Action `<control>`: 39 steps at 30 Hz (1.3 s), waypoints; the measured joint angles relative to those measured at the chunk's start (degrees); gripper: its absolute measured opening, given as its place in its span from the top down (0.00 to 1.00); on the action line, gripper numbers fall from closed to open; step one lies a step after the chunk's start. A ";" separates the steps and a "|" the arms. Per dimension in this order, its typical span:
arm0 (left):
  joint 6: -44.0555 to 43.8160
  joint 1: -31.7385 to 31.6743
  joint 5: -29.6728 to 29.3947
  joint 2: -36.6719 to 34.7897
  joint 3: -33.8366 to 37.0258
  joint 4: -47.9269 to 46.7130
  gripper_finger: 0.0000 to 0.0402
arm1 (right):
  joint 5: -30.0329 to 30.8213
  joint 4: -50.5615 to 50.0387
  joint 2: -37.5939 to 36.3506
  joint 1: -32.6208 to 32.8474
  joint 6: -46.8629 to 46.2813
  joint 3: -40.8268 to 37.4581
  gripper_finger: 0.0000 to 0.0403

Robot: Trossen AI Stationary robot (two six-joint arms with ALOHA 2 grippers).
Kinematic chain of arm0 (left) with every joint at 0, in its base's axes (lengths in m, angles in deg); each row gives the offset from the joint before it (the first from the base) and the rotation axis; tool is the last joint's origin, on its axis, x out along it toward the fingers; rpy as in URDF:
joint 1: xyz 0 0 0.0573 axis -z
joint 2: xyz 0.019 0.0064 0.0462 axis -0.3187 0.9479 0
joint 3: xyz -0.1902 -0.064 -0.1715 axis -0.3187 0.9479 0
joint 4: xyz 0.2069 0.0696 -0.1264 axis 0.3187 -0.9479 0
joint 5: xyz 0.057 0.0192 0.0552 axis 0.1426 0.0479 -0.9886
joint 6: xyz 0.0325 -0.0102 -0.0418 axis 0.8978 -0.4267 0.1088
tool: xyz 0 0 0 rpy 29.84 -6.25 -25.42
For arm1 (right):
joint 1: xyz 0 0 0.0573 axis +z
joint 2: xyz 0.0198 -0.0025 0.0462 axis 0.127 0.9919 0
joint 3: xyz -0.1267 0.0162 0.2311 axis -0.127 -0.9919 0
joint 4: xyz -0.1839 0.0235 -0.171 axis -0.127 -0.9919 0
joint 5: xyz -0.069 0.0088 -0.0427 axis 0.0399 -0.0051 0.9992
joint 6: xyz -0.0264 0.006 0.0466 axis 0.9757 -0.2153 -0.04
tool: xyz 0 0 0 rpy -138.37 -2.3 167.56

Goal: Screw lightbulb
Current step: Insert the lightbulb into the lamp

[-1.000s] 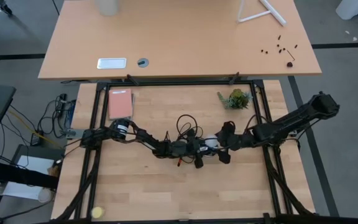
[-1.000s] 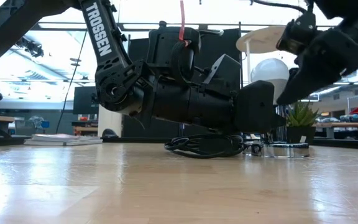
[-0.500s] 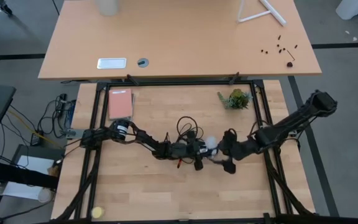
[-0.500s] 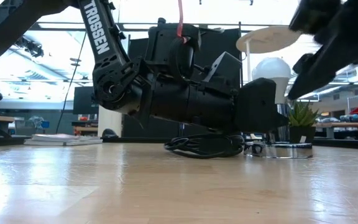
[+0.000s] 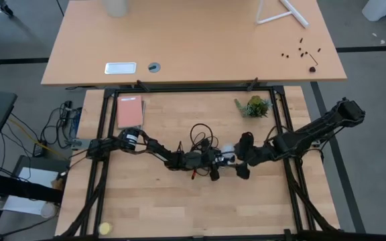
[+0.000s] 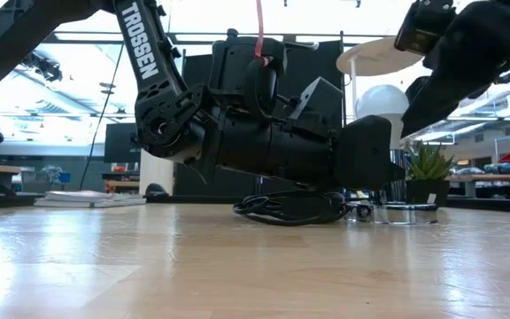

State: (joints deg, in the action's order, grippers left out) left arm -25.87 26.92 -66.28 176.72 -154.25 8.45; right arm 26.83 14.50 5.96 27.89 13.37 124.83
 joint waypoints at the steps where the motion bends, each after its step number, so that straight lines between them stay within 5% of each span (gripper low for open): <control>1: 0.09 0.00 0.03 0.01 0.00 -0.03 0.56 | -1.49 0.29 0.00 -0.02 -0.05 0.00 0.07; 8: 0.04 0.07 0.31 0.02 0.00 -0.04 0.56 | -8.30 -1.82 0.00 3.56 -6.04 -0.02 0.07; 13: 0.04 0.07 0.31 0.02 0.00 -0.04 0.56 | -6.43 -4.03 0.00 5.52 -6.06 -0.02 0.07; 24: 1.76 -0.07 5.71 0.02 0.02 -0.05 0.56 | -8.45 -25.85 0.52 -3.33 3.43 11.23 0.07; 39: 4.63 0.01 12.37 0.02 0.02 0.12 0.56 | -17.35 -47.12 24.55 -5.59 28.73 36.14 0.06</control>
State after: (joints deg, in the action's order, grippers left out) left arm -21.23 26.93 -53.91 176.74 -154.23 8.57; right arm 9.48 -32.63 30.51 22.30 42.09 160.97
